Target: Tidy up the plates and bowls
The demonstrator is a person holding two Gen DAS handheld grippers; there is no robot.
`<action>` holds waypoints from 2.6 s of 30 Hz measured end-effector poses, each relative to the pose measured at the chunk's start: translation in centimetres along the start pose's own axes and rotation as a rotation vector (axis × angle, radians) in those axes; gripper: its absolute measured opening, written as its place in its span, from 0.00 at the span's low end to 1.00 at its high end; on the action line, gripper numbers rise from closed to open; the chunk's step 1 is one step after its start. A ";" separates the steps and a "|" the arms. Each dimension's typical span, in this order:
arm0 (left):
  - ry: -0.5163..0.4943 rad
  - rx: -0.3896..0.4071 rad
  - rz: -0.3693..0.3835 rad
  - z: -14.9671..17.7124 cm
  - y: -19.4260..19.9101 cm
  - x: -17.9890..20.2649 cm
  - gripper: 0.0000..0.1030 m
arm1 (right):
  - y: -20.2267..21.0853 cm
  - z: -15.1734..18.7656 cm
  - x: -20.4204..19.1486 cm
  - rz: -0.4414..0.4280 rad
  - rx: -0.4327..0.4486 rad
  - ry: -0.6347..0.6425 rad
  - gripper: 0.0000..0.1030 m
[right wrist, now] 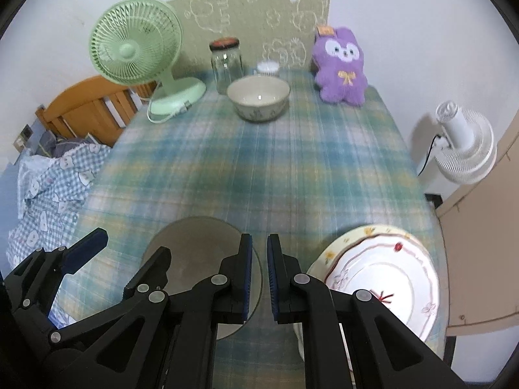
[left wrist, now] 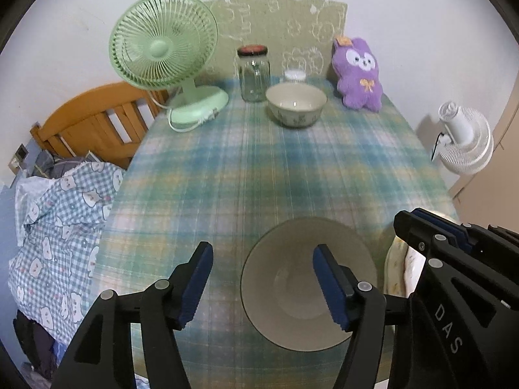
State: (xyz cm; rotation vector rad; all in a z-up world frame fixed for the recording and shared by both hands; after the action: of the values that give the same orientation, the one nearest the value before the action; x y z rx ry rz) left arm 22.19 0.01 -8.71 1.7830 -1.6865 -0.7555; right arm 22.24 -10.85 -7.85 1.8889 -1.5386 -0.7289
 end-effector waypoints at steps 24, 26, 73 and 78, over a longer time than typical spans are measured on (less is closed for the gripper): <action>-0.018 0.126 0.061 -9.5 1.5 -0.1 0.82 | 3.0 -9.9 0.2 0.075 0.136 -0.058 0.12; -0.006 0.119 0.066 -9.9 0.9 0.2 0.83 | 2.3 -10.7 0.6 0.069 0.135 -0.057 0.12; 0.015 0.068 -0.052 -18.5 -25.5 3.1 0.90 | -26.5 -20.2 6.1 -0.008 0.089 -0.021 0.66; 0.009 0.042 -0.067 -17.7 -27.4 2.5 0.86 | -28.4 -19.6 6.5 0.001 0.057 -0.005 0.65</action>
State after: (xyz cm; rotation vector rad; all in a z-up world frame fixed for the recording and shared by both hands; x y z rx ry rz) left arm 53.88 -0.87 -16.75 1.8770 -1.6551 -0.7447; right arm 56.40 -10.80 -15.79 1.9288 -1.5797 -0.6967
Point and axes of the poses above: each gripper's, at about its wrist camera, not at the fingertips, and y roughly against the way its jaws point, x to its right, z to its underside, the point moved 9 cm from there along -y, roughly the way its jaws point, and after that the axes turned 10 degrees about x, right-handed, at the moved point
